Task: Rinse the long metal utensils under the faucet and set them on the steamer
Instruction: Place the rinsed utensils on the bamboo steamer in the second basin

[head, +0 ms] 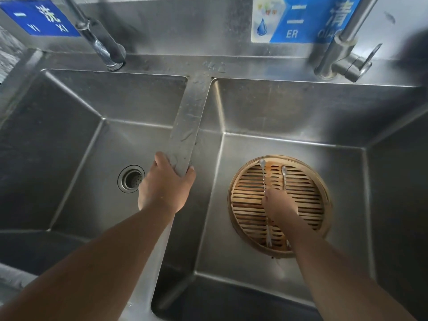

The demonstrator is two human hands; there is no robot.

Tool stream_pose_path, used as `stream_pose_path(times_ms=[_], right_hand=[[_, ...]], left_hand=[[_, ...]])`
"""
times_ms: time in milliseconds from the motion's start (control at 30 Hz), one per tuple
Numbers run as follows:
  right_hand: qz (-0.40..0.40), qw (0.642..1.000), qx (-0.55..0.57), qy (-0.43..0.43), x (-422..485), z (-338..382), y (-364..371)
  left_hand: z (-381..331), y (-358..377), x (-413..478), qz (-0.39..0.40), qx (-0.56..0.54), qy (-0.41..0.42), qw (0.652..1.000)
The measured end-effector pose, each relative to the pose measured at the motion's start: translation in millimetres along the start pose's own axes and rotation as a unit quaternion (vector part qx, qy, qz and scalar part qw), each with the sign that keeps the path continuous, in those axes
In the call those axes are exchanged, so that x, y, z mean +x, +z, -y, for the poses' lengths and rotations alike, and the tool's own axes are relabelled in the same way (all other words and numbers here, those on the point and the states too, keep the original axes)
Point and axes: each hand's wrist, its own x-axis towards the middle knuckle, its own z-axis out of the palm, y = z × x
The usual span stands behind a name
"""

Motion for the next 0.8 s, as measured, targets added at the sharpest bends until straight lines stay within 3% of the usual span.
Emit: stream_pose_path(times_ms=[433, 800], right_hand=[[0.018, 0.999, -0.002, 0.035, 10, -6, 19], [0.045, 0.999, 0.017, 0.0, 24, -5, 16]], left_hand=[[-1, -3, 0, 0.004, 0.001, 0.002, 1.0], [-3, -6, 1, 0.007, 0.003, 0.004, 1.0]])
